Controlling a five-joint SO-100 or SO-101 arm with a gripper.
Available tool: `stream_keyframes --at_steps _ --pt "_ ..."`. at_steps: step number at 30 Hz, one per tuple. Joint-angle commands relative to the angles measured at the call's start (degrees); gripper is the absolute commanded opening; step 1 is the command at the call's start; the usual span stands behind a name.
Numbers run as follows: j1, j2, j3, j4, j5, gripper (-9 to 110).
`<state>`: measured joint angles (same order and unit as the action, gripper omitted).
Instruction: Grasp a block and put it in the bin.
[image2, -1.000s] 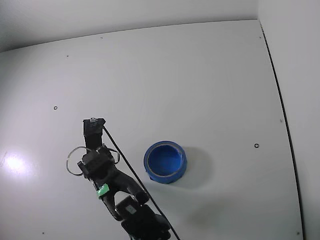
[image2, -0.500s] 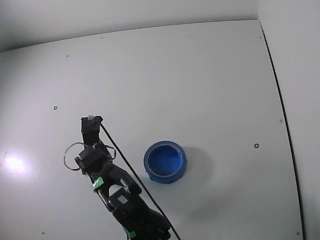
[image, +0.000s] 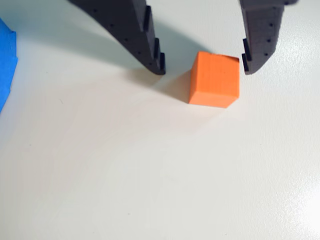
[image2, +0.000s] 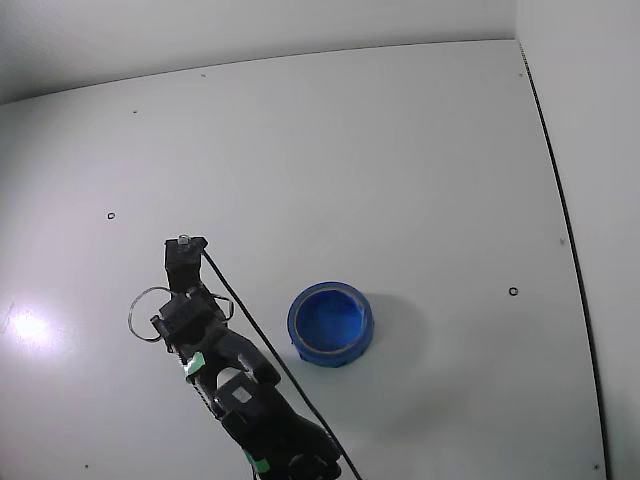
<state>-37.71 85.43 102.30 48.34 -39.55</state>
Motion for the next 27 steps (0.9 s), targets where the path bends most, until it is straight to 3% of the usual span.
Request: stream_keyframes --at_steps 1,17,23,27 --pt "-0.53 1.41 -4.83 -0.62 -0.62 22" --pt "-0.53 1.93 -4.13 -6.24 -1.32 21" --pt "0.09 2.20 -4.04 -6.15 -0.70 -1" --pt "0.35 2.46 -3.60 -5.54 -0.62 2"
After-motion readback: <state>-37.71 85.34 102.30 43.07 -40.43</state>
